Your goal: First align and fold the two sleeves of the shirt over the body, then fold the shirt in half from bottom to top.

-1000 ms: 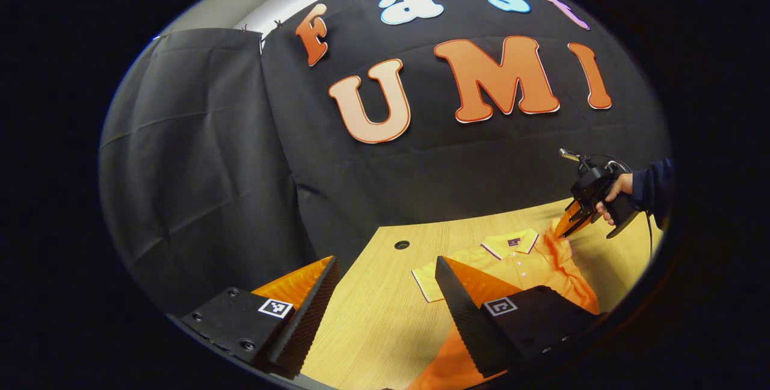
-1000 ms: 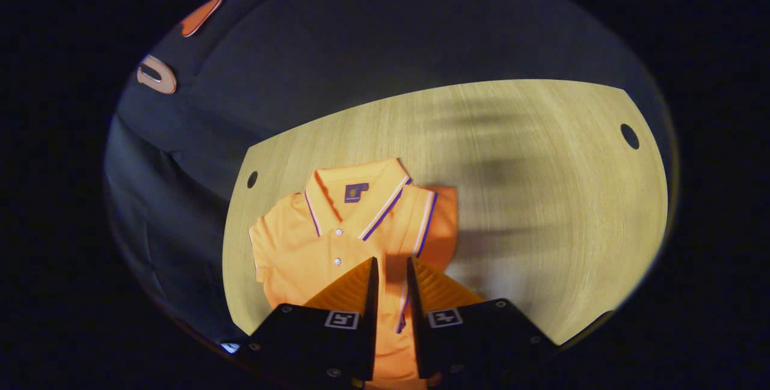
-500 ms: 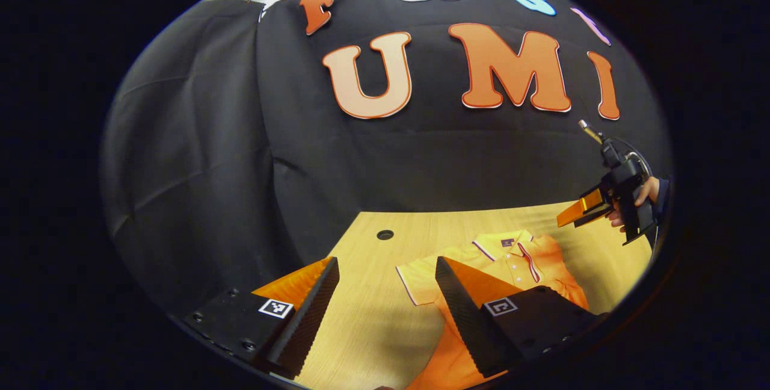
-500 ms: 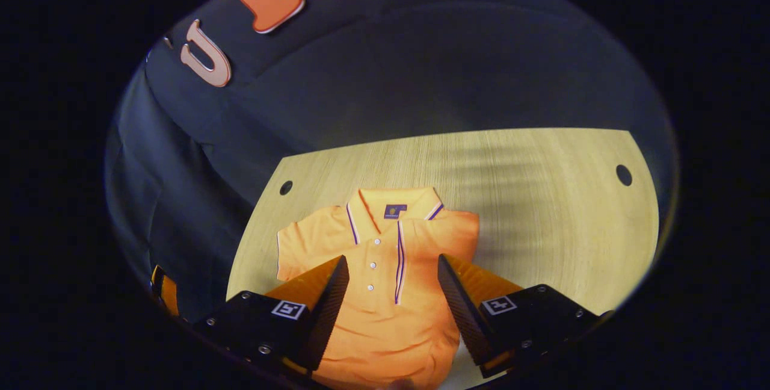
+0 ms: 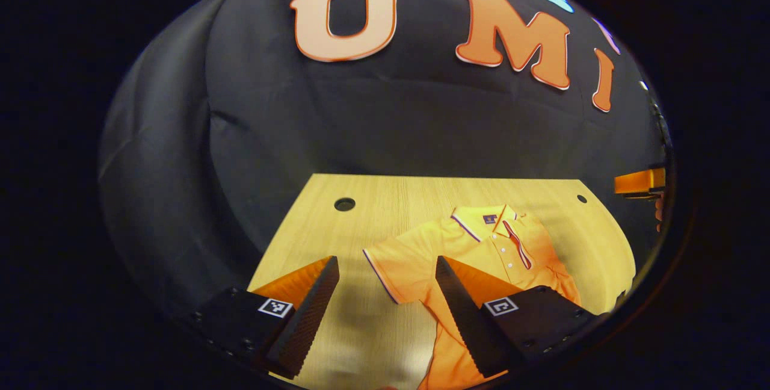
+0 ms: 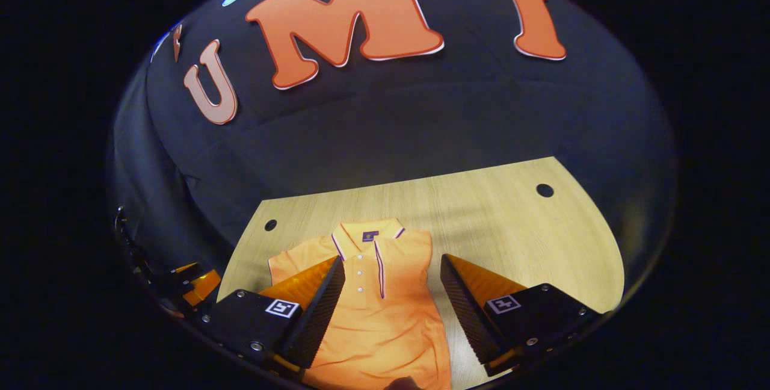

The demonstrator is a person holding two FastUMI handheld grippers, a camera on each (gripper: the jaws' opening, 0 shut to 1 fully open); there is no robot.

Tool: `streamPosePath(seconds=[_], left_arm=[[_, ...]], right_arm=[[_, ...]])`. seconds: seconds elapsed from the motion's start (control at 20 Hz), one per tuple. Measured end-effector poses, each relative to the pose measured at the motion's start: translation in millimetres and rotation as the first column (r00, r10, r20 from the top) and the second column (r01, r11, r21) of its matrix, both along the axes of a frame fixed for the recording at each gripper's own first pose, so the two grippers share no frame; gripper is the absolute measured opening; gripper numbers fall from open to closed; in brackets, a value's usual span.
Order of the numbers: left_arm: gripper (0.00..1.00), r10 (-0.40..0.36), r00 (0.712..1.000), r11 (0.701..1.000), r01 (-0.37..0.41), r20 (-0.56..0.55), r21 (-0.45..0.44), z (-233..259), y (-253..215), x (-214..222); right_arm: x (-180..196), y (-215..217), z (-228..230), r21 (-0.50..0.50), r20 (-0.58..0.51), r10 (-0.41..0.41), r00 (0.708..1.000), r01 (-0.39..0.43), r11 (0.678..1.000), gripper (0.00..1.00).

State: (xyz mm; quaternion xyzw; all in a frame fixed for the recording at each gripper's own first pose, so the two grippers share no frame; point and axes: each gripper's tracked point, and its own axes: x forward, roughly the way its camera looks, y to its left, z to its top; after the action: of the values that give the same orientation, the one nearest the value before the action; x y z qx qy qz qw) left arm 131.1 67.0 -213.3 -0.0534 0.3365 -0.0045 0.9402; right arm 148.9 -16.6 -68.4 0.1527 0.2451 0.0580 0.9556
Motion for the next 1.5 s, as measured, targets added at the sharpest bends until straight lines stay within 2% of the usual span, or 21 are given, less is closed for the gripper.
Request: streamPosePath(seconds=[0.2,0.35,0.5,0.65,0.7,0.95,1.0,1.1,1.15,1.2,1.25,1.3,1.35,1.4,1.45,1.5], left_arm=[[0.99,-0.044,0.982,0.998,0.035,-0.185,-0.054,-51.4,-3.2,23.1],[0.99,-0.087,0.949,0.993,0.057,-0.304,-0.106,-82.7,-10.2,33.4],[0.99,-0.091,0.911,0.992,0.047,-0.402,-0.117,-108.2,-12.3,45.6],[0.99,-0.105,0.875,0.992,0.061,-0.473,-0.108,-133.7,-19.7,57.7],[0.99,-0.098,0.858,0.994,0.060,-0.505,-0.091,-142.2,-19.6,58.6],[0.99,-0.043,0.808,0.999,0.034,-0.588,-0.026,-174.0,-18.8,74.6],[0.96,-0.030,0.795,1.000,0.029,-0.606,-0.010,-178.6,-17.5,74.4],[0.88,-0.019,0.779,1.000,0.029,-0.626,0.006,-185.8,-15.3,75.1],[0.87,-0.025,0.771,1.000,0.031,-0.637,-0.002,-185.0,-16.9,74.3],[0.88,-0.022,0.783,1.000,0.018,-0.622,-0.012,-184.0,-19.7,79.9],[0.83,-0.032,0.777,0.999,0.027,-0.629,-0.018,-186.0,-24.4,77.0],[0.69,-0.056,0.775,0.998,0.050,-0.630,-0.027,-186.2,-28.9,77.8],[0.62,-0.072,0.783,0.997,0.055,-0.618,-0.046,-185.1,-33.6,78.7],[0.37,-0.079,0.779,0.997,0.059,-0.622,-0.051,-185.5,-36.1,78.8],[0.13,-0.098,0.792,0.995,0.067,-0.603,-0.073,-182.5,-40.3,80.5],[0.06,-0.121,0.809,0.992,0.080,-0.576,-0.097,-177.0,-44.4,85.4]], right_arm=[[-51.1,-24.3,14.9,-0.030,0.052,-0.143,0.988,0.144,0.989,0.98],[-89.4,-35.5,18.5,-0.049,0.061,-0.218,0.974,0.221,0.974,0.98],[-121.8,-46.7,24.7,-0.069,0.057,-0.280,0.958,0.283,0.957,0.98],[-154.2,-49.4,28.4,-0.077,0.055,-0.320,0.946,0.324,0.943,0.98],[-162.4,-50.4,30.7,-0.077,0.056,-0.329,0.943,0.333,0.940,0.98],[-194.8,-57.7,29.2,-0.112,0.046,-0.370,0.928,0.373,0.921,0.98],[-198.8,-58.2,29.3,-0.111,0.047,-0.374,0.926,0.377,0.919,0.98],[-205.6,-58.3,26.7,-0.106,0.040,-0.381,0.924,0.383,0.918,0.98],[-208.0,-58.5,25.3,-0.106,0.037,-0.382,0.924,0.383,0.918,0.98],[-210.5,-59.6,23.5,-0.110,0.032,-0.386,0.922,0.387,0.915,0.98],[-212.5,-60.5,22.2,-0.109,0.031,-0.389,0.921,0.390,0.914,0.98],[-215.0,-60.5,20.6,-0.106,0.026,-0.392,0.920,0.392,0.914,0.98],[-217.6,-60.8,18.5,-0.101,0.020,-0.396,0.918,0.396,0.913,0.98],[-219.9,-61.7,16.3,-0.096,0.016,-0.401,0.916,0.401,0.911,0.98],[-222.6,-63.8,14.5,-0.095,0.014,-0.409,0.912,0.408,0.908,0.98],[-224.5,-64.7,13.3,-0.093,0.013,-0.412,0.911,0.411,0.907,0.98]])
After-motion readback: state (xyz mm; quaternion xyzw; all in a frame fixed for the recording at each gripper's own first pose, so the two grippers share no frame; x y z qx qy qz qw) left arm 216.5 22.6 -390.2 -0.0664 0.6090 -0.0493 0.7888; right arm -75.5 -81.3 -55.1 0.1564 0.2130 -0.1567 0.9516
